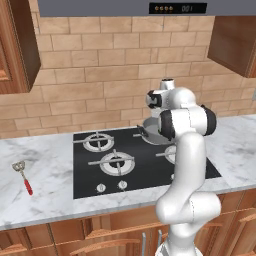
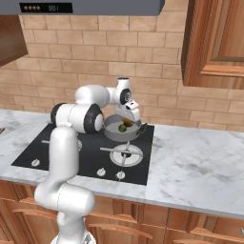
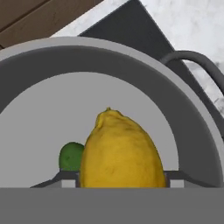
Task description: Put the avocado and lemon in the pot. Retrieve the spatula and lightly stir the vegetables in the pot.
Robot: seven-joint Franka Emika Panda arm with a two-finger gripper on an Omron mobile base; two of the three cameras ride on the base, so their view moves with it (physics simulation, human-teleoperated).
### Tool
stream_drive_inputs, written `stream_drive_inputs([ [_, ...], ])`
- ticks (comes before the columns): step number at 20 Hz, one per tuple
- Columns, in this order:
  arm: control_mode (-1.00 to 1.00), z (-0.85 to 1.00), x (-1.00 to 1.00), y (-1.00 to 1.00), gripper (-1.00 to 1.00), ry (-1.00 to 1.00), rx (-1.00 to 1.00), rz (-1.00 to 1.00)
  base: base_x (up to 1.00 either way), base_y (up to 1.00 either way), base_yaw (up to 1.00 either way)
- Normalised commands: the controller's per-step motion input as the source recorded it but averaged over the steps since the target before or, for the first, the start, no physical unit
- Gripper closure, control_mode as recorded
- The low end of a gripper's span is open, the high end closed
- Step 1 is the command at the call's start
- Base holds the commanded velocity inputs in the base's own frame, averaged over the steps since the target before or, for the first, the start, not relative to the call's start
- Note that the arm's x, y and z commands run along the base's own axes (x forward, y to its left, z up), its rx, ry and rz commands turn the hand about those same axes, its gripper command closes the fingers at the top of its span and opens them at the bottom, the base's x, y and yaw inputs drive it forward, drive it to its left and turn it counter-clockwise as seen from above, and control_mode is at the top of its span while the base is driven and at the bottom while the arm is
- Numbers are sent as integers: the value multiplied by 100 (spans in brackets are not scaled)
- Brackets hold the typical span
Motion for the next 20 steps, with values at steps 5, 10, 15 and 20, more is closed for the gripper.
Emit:
stream_drive_inputs([
  [5, -100, -43, 11, 0, -100, 0, 0, -2, 0, 0, 0],
  [10, -100, -14, 12, 1, -100, 0, 3, 0, 0, 0, 0],
  [15, -100, 0, 0, 18, -100, 0, 6, 0, 0, 0, 0],
  [20, -100, 4, -1, 23, -100, 0, 3, 0, 0, 0, 0],
])
